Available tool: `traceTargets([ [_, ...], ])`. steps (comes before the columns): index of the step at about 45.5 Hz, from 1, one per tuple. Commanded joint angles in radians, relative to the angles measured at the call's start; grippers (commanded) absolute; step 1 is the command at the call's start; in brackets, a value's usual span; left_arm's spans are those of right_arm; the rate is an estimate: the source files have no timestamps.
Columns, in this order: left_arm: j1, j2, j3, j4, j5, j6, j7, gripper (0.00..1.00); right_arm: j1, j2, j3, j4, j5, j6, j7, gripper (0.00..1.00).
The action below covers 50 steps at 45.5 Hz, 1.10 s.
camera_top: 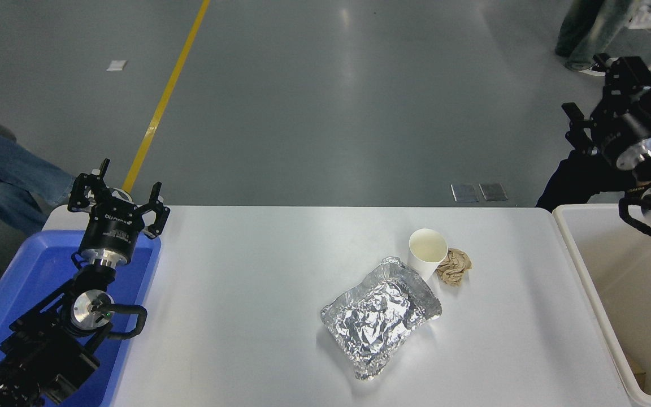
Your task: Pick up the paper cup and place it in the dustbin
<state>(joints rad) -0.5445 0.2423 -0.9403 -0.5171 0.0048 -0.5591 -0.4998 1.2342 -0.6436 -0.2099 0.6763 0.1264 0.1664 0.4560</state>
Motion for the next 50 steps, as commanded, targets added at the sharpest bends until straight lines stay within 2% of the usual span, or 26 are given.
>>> traceTargets([
  [1, 0.000, 0.000, 0.000, -0.001, 0.000, -0.001, 0.000, 0.98, 0.257, 0.028, -0.390, 0.000, 0.002, 0.045, -0.199, 1.00],
  [6, 0.000, 0.000, 0.000, 0.000, 0.000, -0.001, 0.000, 0.98, 0.344, 0.062, -0.517, 0.000, 0.002, 0.085, -0.330, 1.00],
  [9, 0.000, 0.000, 0.000, 0.000, 0.000, -0.001, 0.000, 0.98, 0.386, 0.085, -0.594, 0.005, 0.002, 0.110, -0.375, 1.00],
  [11, 0.000, 0.000, 0.000, 0.000, 0.000, -0.001, 0.000, 0.98, 0.419, 0.097, -0.649, 0.008, 0.002, 0.134, -0.387, 1.00],
  [20, 0.000, 0.000, 0.000, 0.000, 0.000, -0.001, 0.001, 0.98, 0.564, 0.191, -0.890, 0.015, 0.002, 0.337, -0.387, 1.00],
  [27, 0.000, 0.000, 0.000, 0.000, 0.000, -0.001, 0.000, 0.98, 0.643, 0.248, -1.014, 0.058, -0.002, 0.384, -0.387, 1.00],
  [39, 0.000, 0.000, 0.000, -0.001, 0.000, -0.001, 0.000, 0.98, 0.754, 0.374, -1.066, 0.066, -0.002, 0.607, -0.387, 1.00],
  [50, 0.000, 0.000, 0.000, 0.000, 0.000, -0.001, 0.001, 0.98, 0.801, 0.463, -1.057, 0.084, 0.004, 0.619, -0.387, 1.00],
])
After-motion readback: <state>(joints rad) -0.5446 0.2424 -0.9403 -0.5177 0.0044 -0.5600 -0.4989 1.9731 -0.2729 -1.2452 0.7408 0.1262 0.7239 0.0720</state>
